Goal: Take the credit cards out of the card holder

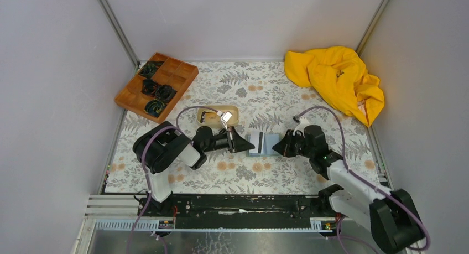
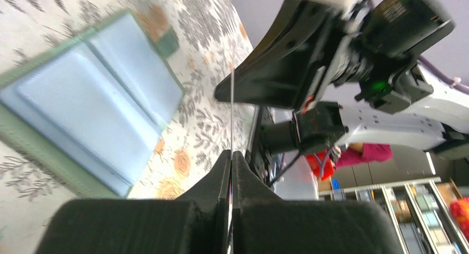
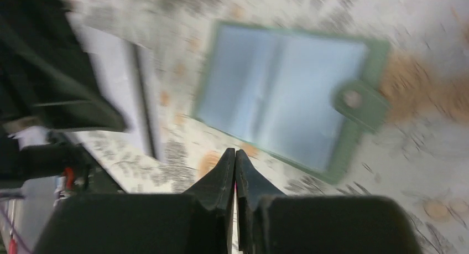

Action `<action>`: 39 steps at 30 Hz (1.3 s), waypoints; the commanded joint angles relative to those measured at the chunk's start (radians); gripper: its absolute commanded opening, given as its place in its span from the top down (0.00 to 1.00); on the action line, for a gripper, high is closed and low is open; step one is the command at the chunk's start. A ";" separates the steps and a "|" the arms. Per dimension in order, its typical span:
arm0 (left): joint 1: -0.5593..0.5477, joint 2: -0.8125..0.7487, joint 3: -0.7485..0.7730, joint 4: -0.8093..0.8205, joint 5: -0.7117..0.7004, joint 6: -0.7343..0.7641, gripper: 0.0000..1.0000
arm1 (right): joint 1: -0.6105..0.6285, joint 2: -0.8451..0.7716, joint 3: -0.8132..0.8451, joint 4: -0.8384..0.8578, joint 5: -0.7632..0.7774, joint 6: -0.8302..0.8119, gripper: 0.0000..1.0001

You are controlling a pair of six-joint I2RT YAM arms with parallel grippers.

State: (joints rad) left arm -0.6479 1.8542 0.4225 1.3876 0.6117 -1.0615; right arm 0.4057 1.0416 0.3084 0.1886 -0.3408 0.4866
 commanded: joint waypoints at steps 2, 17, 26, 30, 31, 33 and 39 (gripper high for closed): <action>0.003 -0.061 0.018 -0.047 0.222 0.065 1.00 | 0.003 -0.224 0.043 0.082 -0.174 -0.040 0.76; -0.044 -0.359 0.064 -0.626 0.364 0.435 1.00 | 0.005 -0.229 0.089 0.192 -0.555 0.019 0.52; -0.071 -0.374 0.082 -0.595 0.386 0.404 1.00 | 0.020 -0.178 0.080 0.217 -0.566 0.015 0.53; -0.073 -0.392 0.084 -0.604 0.381 0.405 1.00 | 0.026 -0.160 0.081 0.219 -0.570 0.010 0.54; -0.073 -0.398 0.083 -0.604 0.380 0.404 1.00 | 0.031 -0.153 0.082 0.219 -0.573 0.011 0.54; -0.073 -0.408 0.081 -0.602 0.381 0.401 1.00 | 0.042 -0.146 0.083 0.218 -0.573 0.008 0.54; -0.073 -0.412 0.085 -0.608 0.377 0.402 1.00 | 0.075 -0.130 0.094 0.191 -0.569 -0.012 0.62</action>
State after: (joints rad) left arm -0.7139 1.4544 0.4805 0.7753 0.9726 -0.6712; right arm 0.4572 0.9096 0.3817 0.3523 -0.8845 0.4950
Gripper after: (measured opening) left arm 0.012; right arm 0.445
